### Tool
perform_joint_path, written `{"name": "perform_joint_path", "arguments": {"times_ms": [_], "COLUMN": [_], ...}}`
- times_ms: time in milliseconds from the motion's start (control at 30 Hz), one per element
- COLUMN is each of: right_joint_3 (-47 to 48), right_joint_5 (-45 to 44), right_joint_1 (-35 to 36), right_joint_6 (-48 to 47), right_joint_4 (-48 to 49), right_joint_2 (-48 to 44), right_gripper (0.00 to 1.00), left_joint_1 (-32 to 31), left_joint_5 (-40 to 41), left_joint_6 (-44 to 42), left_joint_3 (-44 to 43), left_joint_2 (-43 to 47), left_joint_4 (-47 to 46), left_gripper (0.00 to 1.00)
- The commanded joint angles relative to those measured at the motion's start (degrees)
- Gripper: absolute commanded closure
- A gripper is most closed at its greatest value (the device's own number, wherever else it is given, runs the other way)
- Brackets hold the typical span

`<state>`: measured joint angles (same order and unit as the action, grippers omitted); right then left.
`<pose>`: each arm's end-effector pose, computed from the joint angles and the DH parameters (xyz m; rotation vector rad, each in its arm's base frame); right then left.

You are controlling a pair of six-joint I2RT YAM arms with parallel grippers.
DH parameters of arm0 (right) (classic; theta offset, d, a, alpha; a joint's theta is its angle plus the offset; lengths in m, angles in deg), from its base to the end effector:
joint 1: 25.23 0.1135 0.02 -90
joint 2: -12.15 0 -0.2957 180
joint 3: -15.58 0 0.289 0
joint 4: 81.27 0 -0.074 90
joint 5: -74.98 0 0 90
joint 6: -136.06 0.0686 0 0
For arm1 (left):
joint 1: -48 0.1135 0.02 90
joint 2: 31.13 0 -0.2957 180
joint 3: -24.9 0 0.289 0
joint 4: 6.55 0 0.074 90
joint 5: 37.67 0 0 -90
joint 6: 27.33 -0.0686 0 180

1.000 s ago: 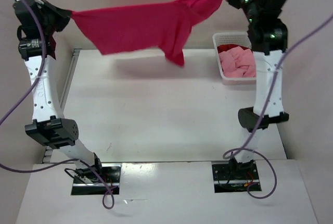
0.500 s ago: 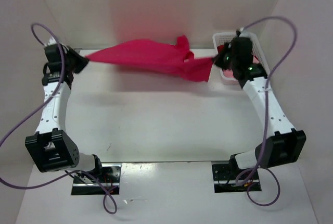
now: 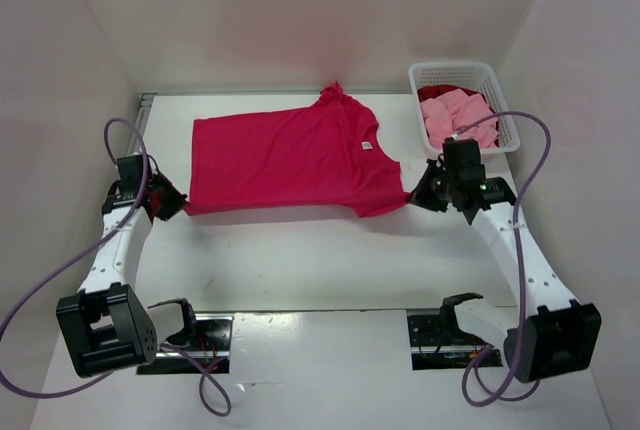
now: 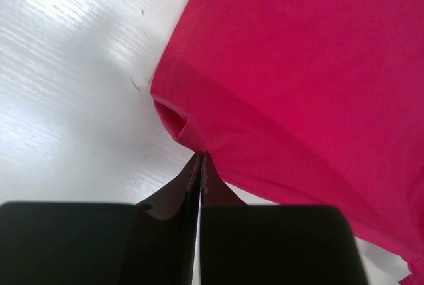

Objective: Fold and stack the t-shirts
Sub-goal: Fold the flattened tshirt in 1/3 of the way

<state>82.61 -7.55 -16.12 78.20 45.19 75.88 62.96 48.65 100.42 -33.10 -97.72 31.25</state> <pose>0.2637 0.0513 0.2861 0.4405 2.4575 0.4704 0.2780 0.0697 0.2385 -1.0354 2.1592 -0.2647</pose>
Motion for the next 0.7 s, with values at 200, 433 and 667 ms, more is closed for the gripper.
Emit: {"name": "perform_joint_path", "arguments": {"times_ms": [200, 433, 667], "right_joint_3": [-4.0, 1.0, 17.5], "right_joint_5": [7.1, 3.0, -1.8], "right_joint_1": [0.2, 0.2, 0.2], "right_joint_6": [3.1, 2.4, -0.5], "right_joint_4": [-14.2, 0.8, 8.2], "right_joint_2": [-13.3, 1.0, 24.7], "right_gripper": [1.0, 1.0, 1.0], "left_joint_1": [0.4, 0.4, 0.4], "left_joint_5": [-4.7, -3.8, -2.1], "left_joint_6": [-2.0, -0.8, 0.6], "left_joint_3": [-4.3, -3.0, -8.0], "left_joint_2": [4.4, -0.6, -10.7], "left_joint_4": [8.5, 0.6, -5.3], "left_gripper": [1.0, 1.0, 1.0]}}
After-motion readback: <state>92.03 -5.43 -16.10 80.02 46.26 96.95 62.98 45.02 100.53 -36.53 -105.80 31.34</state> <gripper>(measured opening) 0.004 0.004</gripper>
